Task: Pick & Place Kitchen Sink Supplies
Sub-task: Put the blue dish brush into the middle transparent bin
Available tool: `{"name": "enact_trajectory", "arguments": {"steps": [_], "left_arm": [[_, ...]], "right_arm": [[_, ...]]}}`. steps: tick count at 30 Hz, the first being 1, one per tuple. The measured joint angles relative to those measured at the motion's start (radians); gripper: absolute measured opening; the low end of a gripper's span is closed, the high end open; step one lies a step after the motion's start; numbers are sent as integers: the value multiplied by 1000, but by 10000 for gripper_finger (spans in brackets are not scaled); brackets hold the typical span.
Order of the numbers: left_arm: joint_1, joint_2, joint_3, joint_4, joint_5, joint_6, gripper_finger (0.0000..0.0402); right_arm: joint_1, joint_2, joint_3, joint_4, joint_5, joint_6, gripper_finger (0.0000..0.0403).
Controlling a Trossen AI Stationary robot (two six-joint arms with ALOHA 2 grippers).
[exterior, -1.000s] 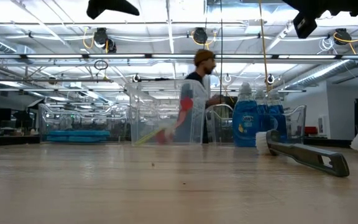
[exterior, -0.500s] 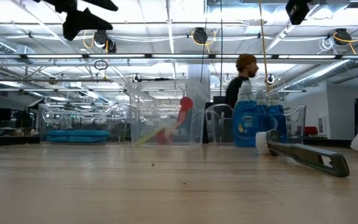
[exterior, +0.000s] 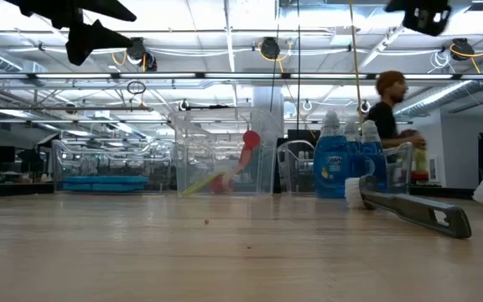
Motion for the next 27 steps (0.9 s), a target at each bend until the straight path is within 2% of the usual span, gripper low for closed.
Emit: {"name": "enact_trajectory", "arguments": {"steps": [4, 8, 13, 19, 24, 27], "left_arm": [[0, 1, 0, 0, 21, 27, 223], [0, 2, 0, 0, 25, 47, 223], [0, 2, 0, 0, 25, 61, 223], [0, 2, 0, 0, 26, 71, 223], [0, 2, 0, -1, 26, 74, 223], [0, 2, 0, -1, 26, 84, 223]], "right_arm": [[10, 43, 25, -129, -85, 254, 130], [11, 66, 25, -311, -236, 550, 130], [11, 72, 25, -486, -360, 758, 130], [11, 79, 24, -477, -354, 952, 130], [43, 119, 23, -445, -274, 1075, 130], [76, 160, 11, -422, -273, 1150, 130]]}}
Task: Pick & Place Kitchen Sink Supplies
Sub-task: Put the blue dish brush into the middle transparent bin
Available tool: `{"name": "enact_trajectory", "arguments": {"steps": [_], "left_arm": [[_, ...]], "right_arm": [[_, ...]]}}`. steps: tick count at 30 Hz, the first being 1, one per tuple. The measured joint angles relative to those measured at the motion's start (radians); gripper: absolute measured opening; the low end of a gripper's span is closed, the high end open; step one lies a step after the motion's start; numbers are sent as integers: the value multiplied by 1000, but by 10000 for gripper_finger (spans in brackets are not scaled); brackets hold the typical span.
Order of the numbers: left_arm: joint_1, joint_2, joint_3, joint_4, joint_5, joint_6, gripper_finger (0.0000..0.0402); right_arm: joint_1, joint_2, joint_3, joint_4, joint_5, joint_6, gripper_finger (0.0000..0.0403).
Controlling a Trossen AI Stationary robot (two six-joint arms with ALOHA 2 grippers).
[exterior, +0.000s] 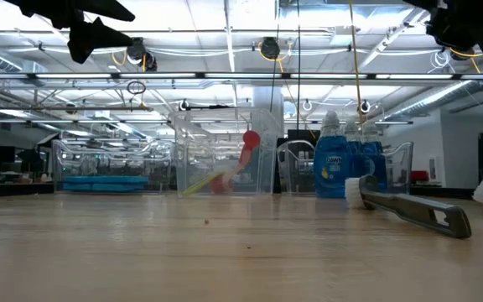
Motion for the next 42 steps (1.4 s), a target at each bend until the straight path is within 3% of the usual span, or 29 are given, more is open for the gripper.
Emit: {"name": "enact_trajectory", "arguments": {"steps": [5, 11, 26, 38, 42], "left_arm": [[0, 0, 0, 1, 0, 15, 223], [0, 0, 0, 2, 0, 20, 223], [0, 0, 0, 3, 71, 19, 223], [0, 0, 0, 3, 71, 26, 223], [0, 0, 0, 2, 71, 29, 223]], "right_arm": [[58, 73, -56, 106, 11, 102, 130], [86, 137, -124, 191, 149, 135, 130], [95, 212, -309, 475, 121, 214, 130], [95, 329, -318, 524, 121, 222, 129], [95, 357, -317, 539, 121, 225, 111]]}}
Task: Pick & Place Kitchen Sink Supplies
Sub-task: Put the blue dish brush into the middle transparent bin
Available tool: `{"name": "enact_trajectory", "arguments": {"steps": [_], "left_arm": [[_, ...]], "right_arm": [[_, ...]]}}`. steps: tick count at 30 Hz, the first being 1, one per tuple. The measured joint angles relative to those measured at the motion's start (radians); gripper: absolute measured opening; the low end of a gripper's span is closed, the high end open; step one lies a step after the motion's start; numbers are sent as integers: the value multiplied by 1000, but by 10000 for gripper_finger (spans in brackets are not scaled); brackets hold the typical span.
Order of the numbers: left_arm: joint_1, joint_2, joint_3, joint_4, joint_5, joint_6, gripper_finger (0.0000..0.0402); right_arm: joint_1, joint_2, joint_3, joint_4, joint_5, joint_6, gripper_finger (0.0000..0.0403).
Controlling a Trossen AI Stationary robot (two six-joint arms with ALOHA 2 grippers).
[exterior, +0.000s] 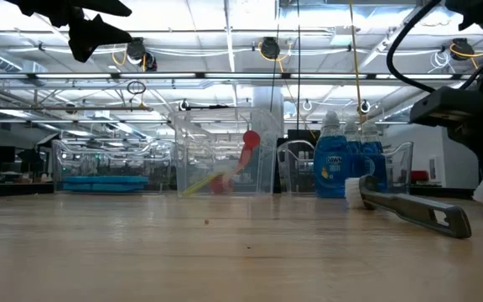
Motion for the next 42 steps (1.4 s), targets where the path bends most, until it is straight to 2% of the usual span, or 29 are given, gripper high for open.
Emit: {"name": "enact_trajectory", "arguments": {"steps": [10, 17, 25, 33, 39, 42], "left_arm": [[0, 0, 0, -1, 0, 25, 223], [0, 0, 0, -1, 0, 45, 223], [0, 0, 0, -1, 0, 44, 223], [0, 0, 0, -2, -4, 50, 223], [0, 0, 0, -2, -5, 50, 223], [0, 0, 0, -2, -5, 50, 223]], "right_arm": [[0, -11, -2, 5, 1, -22, 12], [2, -45, -4, 27, 3, -43, 9], [3, -177, -3, 20, 20, -107, 9], [4, -358, -3, 54, 184, -265, 9], [3, -453, -2, 177, 399, -527, 9], [3, -477, -2, 245, 464, -707, 9]]}}
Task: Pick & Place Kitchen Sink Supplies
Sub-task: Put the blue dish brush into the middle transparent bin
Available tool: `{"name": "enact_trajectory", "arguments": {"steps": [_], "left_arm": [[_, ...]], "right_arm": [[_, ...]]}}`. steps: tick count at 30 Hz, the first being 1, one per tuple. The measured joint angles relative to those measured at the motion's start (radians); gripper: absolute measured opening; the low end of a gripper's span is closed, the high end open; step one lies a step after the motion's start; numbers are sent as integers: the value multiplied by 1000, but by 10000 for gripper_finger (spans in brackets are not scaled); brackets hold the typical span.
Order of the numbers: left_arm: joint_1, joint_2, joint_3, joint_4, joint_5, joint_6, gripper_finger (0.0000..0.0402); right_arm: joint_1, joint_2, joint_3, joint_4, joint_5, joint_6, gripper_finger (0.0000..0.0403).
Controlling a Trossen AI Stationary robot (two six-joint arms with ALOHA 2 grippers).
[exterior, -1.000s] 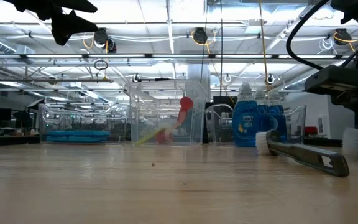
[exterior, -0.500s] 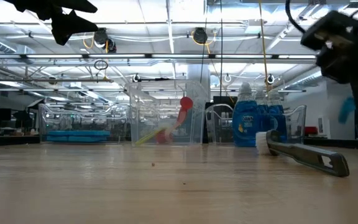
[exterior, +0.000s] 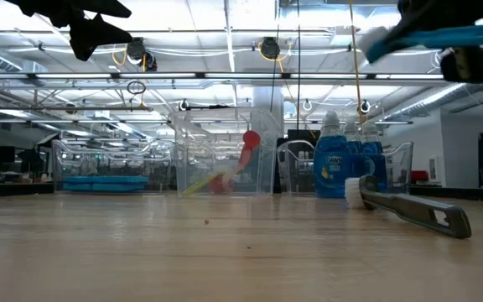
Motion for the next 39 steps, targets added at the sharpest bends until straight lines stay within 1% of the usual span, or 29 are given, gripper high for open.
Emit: {"name": "enact_trajectory", "arguments": {"steps": [6, 12, 16, 20, 21, 24, 28, 30, 33, 35, 37, 39], "left_arm": [[0, 0, 0, 1, 0, 0, 223], [0, 0, 0, 2, 0, 0, 223], [0, 0, 0, 1, 0, -2, 223], [0, 0, 0, 2, 0, -2, 223], [0, 0, 0, 2, 0, -2, 223], [0, 0, 0, 1, 0, -20, 223], [0, 0, 0, 2, -1, -45, 223], [0, 0, 0, 1, -1, -47, 223], [0, 0, 0, 2, -1, -48, 223], [0, 0, 0, 1, -1, -48, 223], [0, 0, 0, 1, -1, -48, 223], [0, 0, 0, 2, -1, -48, 223]], "right_arm": [[-17, -16, 0, 119, 12, -378, 9], [-62, -17, 0, 240, 10, -784, 9], [-92, -17, 0, 374, 10, -1088, 9], [-113, -17, 0, 543, 5, -1373, 9], [-115, -17, 0, 582, -5, -1443, 9], [-124, -17, 0, 682, -87, -1634, 9], [-137, -17, 0, 781, -203, -1828, 9], [-145, -17, 0, 804, -235, -1880, 9], [-161, -17, 0, 810, -257, -1864, 9], [-176, -17, 0, 798, -254, -1796, 9], [-199, -15, 0, 797, -233, -1691, 9], [-227, -12, 0, 799, -160, -1560, 9]]}}
